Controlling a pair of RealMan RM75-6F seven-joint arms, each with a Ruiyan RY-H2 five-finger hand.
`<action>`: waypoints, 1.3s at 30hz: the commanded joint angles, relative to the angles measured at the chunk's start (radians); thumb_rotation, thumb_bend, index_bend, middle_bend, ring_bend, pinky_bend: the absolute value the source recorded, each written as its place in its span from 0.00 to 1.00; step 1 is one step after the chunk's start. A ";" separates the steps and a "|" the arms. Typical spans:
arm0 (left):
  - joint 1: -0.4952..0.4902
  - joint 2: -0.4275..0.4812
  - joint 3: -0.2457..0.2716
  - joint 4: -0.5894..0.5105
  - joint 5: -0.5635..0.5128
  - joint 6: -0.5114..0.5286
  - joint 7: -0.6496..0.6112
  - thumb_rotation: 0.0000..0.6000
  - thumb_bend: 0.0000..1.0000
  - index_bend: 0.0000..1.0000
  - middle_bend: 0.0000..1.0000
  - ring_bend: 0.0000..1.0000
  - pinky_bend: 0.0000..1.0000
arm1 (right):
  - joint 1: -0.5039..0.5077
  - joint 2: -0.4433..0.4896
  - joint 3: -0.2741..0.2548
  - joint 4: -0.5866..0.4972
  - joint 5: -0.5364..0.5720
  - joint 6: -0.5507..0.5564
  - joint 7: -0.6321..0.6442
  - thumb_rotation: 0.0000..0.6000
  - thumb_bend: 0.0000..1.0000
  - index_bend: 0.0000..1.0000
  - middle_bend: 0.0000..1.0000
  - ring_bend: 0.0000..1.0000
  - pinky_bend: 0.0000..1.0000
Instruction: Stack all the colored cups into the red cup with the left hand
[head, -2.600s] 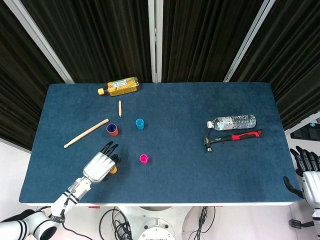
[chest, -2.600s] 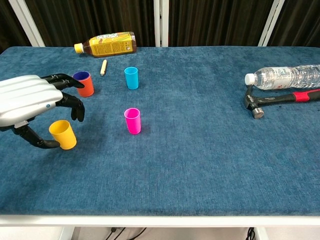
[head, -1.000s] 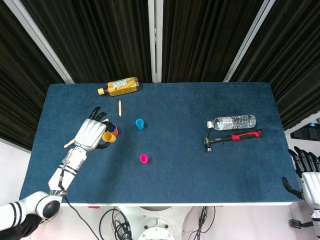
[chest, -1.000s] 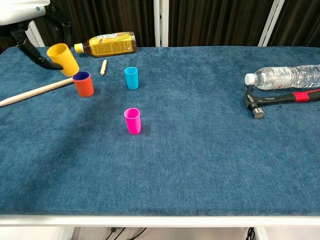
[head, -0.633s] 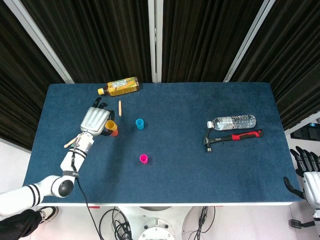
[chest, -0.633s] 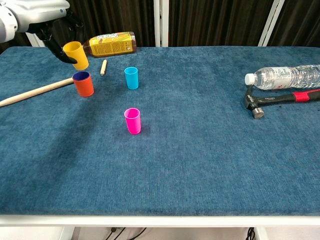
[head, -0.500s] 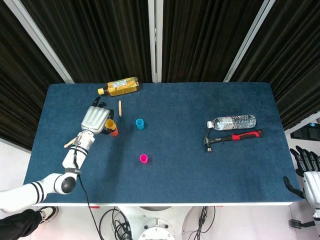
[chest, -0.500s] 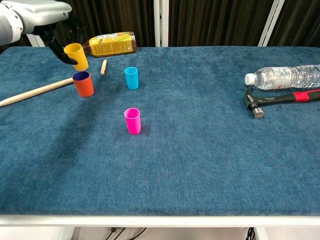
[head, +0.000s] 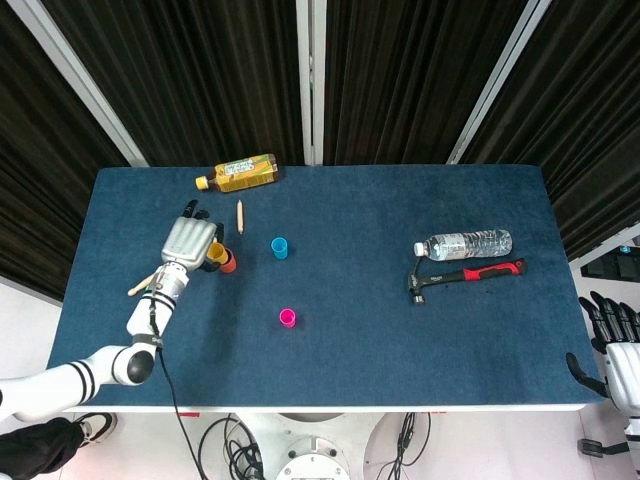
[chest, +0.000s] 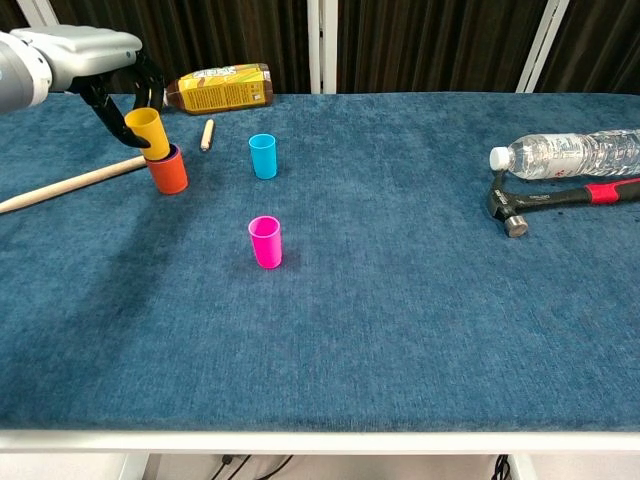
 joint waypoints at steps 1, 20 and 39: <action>-0.003 -0.013 0.006 0.015 0.002 -0.005 -0.009 1.00 0.21 0.48 0.52 0.19 0.00 | 0.000 -0.003 0.000 0.004 -0.003 0.004 -0.001 1.00 0.31 0.00 0.00 0.00 0.00; -0.084 -0.049 -0.048 0.001 0.059 -0.001 -0.049 1.00 0.16 0.14 0.22 0.05 0.00 | 0.003 -0.012 0.002 0.008 0.002 -0.002 0.002 1.00 0.31 0.00 0.00 0.00 0.00; -0.213 -0.260 -0.018 0.269 -0.001 -0.105 0.010 1.00 0.16 0.27 0.29 0.04 0.00 | -0.006 0.001 0.006 0.018 0.009 0.011 0.038 1.00 0.31 0.00 0.00 0.00 0.00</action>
